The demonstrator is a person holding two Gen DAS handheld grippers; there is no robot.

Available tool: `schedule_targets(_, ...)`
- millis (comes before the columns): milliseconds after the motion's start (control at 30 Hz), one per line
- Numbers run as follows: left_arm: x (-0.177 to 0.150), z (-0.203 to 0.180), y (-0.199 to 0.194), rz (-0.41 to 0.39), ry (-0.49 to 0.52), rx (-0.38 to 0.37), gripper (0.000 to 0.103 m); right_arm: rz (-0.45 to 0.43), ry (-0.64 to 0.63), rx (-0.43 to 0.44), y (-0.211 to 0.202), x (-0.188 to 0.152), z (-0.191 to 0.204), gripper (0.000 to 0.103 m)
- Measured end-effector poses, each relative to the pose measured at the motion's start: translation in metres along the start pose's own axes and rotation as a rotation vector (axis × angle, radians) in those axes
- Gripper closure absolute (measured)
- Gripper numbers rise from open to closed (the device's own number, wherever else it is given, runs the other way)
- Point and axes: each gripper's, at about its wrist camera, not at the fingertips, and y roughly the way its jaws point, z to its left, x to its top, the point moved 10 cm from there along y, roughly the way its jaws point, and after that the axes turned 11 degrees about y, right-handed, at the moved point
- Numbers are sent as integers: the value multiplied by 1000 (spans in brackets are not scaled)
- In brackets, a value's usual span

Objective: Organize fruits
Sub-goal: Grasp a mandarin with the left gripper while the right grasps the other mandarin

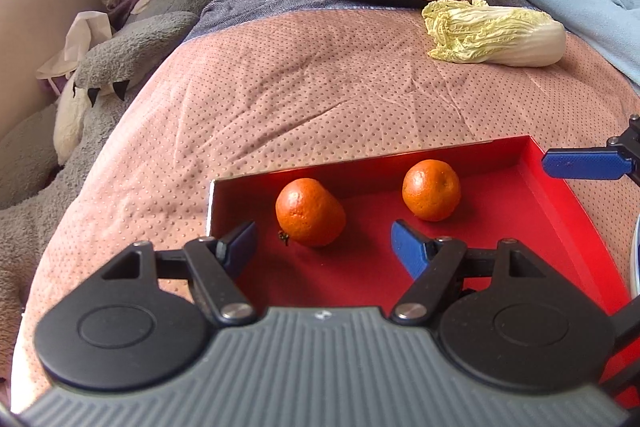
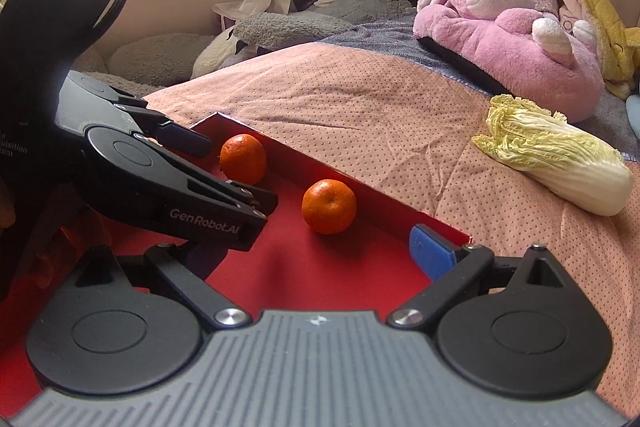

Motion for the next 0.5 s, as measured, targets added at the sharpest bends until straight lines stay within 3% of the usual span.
schedule_targets(133, 3, 1, 10, -3, -9, 1, 29, -10, 15, -3, 2, 1, -4, 7)
schedule_targets(300, 7, 7, 13, 2, -41, -11, 61, 6, 18, -9, 17, 5, -7, 17)
schedule_targets(400, 8, 10, 12, 26, -64, -22, 62, 19, 19, -1, 26, 9, -4, 26)
schedule_targets(500, 9, 11, 7, 39, -83, -27, 63, 19, 3, -7, 33, 13, 1, 28)
